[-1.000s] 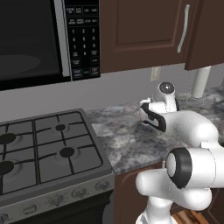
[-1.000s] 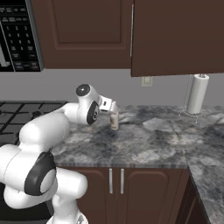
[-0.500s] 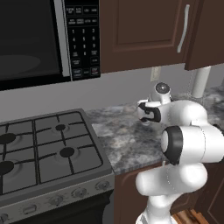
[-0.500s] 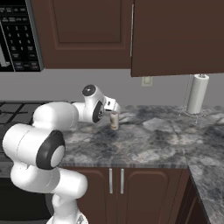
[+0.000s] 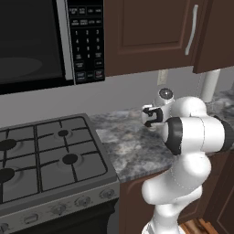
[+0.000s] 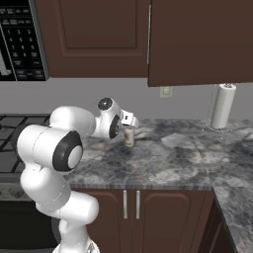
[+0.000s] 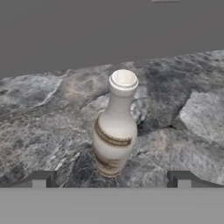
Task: Sort all alcoholic drinks to one cabinet, and non-alcoholic drinks to the other.
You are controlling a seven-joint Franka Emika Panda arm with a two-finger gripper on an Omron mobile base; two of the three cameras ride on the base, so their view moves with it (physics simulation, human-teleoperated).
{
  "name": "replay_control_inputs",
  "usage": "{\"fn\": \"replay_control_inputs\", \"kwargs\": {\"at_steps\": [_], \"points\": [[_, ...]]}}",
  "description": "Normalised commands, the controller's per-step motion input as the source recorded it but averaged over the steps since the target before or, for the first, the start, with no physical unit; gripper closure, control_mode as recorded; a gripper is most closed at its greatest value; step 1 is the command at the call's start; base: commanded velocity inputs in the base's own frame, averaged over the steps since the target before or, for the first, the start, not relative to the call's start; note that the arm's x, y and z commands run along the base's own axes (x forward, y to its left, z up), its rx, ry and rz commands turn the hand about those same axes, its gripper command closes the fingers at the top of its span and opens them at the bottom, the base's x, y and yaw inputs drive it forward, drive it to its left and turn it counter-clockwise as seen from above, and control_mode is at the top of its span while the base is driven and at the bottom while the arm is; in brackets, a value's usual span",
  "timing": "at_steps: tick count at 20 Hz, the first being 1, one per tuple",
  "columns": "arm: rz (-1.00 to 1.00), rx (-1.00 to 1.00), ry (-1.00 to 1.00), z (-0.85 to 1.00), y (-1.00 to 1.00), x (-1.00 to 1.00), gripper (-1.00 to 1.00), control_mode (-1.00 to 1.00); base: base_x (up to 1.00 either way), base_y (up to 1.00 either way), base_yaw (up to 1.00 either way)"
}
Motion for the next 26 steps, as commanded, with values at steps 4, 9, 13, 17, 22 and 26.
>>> {"fn": "replay_control_inputs", "kwargs": {"at_steps": [4,9,13,17,22,26], "points": [[0.0,0.0,0.0,-0.11,-0.04,0.31,-1.0,-1.0,0.0,0.0,0.0],[0.0,0.0,0.01,-0.11,-0.04,0.3,-1.0,-1.0,0.0,0.0,0.0],[0.0,0.0,0.02,-0.15,-0.04,0.21,-1.0,-1.0,0.0,0.0,0.0],[0.0,0.0,0.01,-0.16,-0.1,0.17,-1.0,-1.0,0.0,0.0,0.0],[0.0,0.0,0.0,-0.12,-0.11,0.17,-1.0,-1.0,0.0,0.0,0.0],[0.0,0.0,0.0,-0.14,-0.04,0.18,-1.0,-1.0,0.0,0.0,0.0]]}}
